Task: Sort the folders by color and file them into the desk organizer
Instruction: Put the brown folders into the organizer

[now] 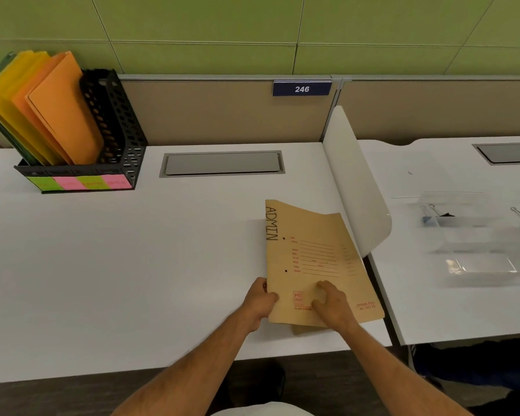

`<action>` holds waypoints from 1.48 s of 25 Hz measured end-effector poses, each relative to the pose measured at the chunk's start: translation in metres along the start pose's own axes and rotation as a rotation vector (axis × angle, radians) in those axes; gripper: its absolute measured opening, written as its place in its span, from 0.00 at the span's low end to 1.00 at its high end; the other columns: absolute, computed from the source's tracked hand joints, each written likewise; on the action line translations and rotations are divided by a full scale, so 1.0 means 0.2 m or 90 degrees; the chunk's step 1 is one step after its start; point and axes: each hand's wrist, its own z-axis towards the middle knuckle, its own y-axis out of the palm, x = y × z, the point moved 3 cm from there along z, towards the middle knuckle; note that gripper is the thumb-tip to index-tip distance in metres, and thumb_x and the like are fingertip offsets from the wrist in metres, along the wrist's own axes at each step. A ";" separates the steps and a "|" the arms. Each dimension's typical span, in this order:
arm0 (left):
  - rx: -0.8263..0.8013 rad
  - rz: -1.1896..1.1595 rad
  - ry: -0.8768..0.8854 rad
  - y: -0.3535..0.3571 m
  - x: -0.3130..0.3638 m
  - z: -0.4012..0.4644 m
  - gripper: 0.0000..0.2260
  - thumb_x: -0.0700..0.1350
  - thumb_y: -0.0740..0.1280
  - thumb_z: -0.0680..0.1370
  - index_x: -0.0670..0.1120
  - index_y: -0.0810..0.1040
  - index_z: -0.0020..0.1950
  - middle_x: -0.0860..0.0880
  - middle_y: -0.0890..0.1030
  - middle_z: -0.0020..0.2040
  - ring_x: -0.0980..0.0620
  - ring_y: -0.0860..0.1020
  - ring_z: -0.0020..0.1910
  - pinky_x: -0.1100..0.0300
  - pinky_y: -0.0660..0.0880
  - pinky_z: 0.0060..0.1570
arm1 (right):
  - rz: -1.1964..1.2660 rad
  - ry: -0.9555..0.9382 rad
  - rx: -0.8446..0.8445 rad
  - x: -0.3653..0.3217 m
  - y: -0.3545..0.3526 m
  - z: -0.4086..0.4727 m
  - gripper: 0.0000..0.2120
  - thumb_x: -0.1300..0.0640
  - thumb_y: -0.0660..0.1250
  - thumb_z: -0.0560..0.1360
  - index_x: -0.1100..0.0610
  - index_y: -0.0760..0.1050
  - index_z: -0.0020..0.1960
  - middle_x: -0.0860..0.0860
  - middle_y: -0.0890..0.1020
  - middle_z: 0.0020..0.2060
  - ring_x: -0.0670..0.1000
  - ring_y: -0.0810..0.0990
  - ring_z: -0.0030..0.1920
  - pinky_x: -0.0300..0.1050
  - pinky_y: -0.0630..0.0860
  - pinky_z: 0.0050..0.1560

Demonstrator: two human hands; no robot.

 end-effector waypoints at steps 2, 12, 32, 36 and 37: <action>0.027 0.007 0.040 -0.06 0.03 -0.03 0.15 0.34 0.60 0.79 0.48 0.71 0.62 0.49 0.78 0.58 0.52 0.78 0.54 0.57 0.78 0.48 | 0.053 -0.002 0.038 -0.06 -0.01 0.00 0.27 0.57 0.65 0.77 0.58 0.63 0.75 0.54 0.69 0.72 0.56 0.68 0.71 0.54 0.66 0.72; 0.138 -0.003 0.109 -0.85 -0.03 -0.11 0.17 0.32 0.57 0.79 0.48 0.73 0.63 0.53 0.79 0.56 0.57 0.79 0.52 0.64 0.75 0.41 | 0.292 0.030 0.107 -0.42 0.09 0.08 0.33 0.50 0.65 0.71 0.49 0.60 0.74 0.48 0.73 0.65 0.54 0.74 0.64 0.60 0.75 0.64; 0.123 -0.028 0.107 -2.56 -0.29 -0.05 0.16 0.34 0.57 0.79 0.50 0.75 0.61 0.52 0.81 0.57 0.53 0.81 0.55 0.60 0.79 0.44 | 0.647 0.004 -0.169 -1.95 0.99 0.05 0.17 0.53 0.66 0.78 0.53 0.76 0.66 0.55 0.84 0.59 0.61 0.83 0.58 0.66 0.78 0.59; 0.109 -0.013 0.126 -2.68 -0.25 0.01 0.16 0.35 0.58 0.81 0.52 0.75 0.62 0.54 0.81 0.58 0.54 0.81 0.56 0.61 0.78 0.45 | 0.638 -0.021 -0.215 -2.09 0.98 0.09 0.18 0.49 0.66 0.79 0.50 0.75 0.68 0.54 0.82 0.61 0.61 0.81 0.60 0.66 0.76 0.61; 0.102 -0.007 0.133 -2.71 -0.24 0.02 0.16 0.36 0.58 0.81 0.52 0.76 0.63 0.54 0.82 0.58 0.54 0.81 0.56 0.61 0.79 0.46 | 0.636 -0.019 -0.212 -2.12 0.98 0.09 0.18 0.49 0.66 0.79 0.50 0.75 0.67 0.54 0.82 0.61 0.61 0.82 0.59 0.66 0.77 0.60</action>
